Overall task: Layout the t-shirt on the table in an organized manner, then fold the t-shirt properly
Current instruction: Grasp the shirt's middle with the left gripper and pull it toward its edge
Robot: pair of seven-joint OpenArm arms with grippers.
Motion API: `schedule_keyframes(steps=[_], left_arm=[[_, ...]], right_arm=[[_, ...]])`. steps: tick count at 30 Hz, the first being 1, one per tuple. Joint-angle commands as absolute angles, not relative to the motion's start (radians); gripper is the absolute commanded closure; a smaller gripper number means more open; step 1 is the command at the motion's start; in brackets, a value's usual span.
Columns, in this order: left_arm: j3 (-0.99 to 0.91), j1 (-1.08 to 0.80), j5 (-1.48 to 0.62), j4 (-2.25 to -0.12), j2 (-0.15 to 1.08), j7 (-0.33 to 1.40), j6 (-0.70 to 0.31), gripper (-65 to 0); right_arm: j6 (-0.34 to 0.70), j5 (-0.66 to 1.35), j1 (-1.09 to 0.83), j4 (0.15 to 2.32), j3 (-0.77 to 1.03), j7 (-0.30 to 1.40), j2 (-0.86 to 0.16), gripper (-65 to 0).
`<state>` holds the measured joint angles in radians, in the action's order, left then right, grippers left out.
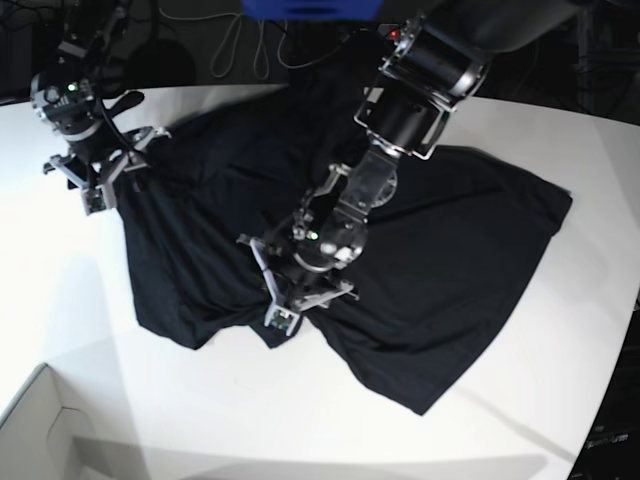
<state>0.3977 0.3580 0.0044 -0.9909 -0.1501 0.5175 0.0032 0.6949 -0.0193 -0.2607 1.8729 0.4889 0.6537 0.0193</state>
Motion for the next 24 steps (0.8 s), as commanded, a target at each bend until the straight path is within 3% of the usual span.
schedule_keyframes(steps=[1,4,11,17,21,24], left_arm=[[0.394,0.386,0.008,-1.015,-0.157,0.495,0.005,-17.5],[0.364,0.381,0.007,-1.087,-0.157,0.503,0.005,0.0],[0.157,0.259,0.005,-1.417,-0.145,0.545,-0.001,-0.1],[-0.048,0.031,-0.015,-1.813,-0.081,0.665,-0.005,-0.1],[-0.222,-0.148,-0.148,-2.017,-0.031,0.699,-0.005,-0.1],[-0.415,-0.26,-0.305,-2.028,0.004,0.699,-0.005,-0.1]], right_arm=[[0.698,-0.002,-0.252,1.888,0.49,0.63,0.015,-31.3],[0.698,-0.002,-0.252,1.888,0.489,0.63,0.015,-31.3],[0.698,-0.002,-0.22,1.87,0.486,0.63,0.012,-31.2],[0.698,-0.002,-0.171,1.842,0.484,0.63,0.01,-31.2],[0.698,-0.002,-0.143,1.839,0.484,0.63,0.01,-31.3],[0.698,-0.002,-0.104,1.799,0.47,0.63,0.01,-31.3]])
